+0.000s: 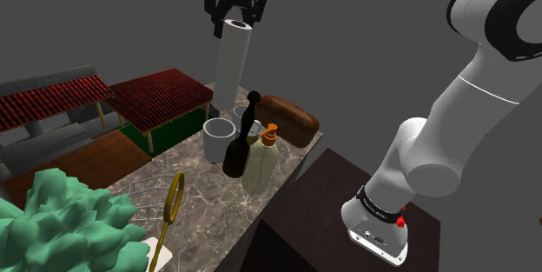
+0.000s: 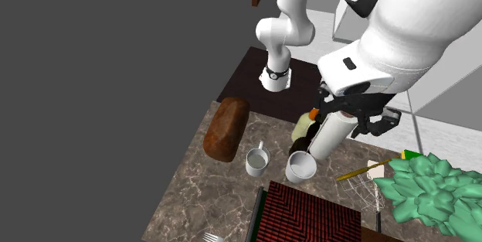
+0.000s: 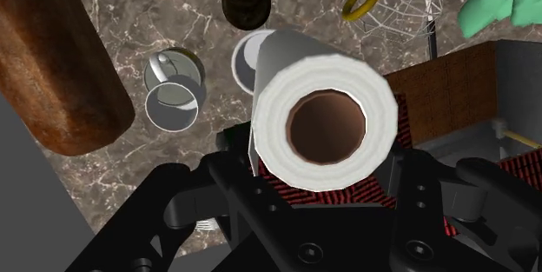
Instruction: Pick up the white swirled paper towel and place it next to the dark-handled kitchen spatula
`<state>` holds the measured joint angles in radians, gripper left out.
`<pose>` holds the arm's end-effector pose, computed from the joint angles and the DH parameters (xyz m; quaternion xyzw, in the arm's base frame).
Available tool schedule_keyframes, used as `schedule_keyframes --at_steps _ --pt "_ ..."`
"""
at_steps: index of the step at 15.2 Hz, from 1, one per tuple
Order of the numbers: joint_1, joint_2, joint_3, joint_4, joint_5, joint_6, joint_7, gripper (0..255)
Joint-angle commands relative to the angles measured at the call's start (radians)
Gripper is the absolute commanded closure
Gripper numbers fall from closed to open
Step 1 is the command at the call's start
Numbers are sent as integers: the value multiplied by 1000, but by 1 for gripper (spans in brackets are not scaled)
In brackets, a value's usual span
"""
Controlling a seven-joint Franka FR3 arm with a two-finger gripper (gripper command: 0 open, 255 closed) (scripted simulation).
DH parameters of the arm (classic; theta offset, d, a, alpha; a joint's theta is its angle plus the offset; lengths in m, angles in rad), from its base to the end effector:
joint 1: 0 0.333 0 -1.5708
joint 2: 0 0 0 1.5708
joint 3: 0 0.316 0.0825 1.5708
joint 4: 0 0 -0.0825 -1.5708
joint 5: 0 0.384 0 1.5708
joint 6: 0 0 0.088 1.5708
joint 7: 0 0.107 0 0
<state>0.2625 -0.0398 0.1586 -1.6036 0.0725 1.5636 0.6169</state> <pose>0.4902 0.2301 0.6302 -0.9947 0.0975 0.0167 0.0286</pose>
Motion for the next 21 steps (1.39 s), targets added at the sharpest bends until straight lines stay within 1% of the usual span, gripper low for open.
schedule_keyframes --at_steps 1,7,12,13,21 --pt "20 -2 22 16 1 -16 46 255" --pt "86 20 95 115 -2 -83 189 255" --pt "150 76 158 242 -19 -148 317 255" --pt "152 79 160 247 -20 -151 322 255" --pt "145 26 154 72 -4 -27 304 255"
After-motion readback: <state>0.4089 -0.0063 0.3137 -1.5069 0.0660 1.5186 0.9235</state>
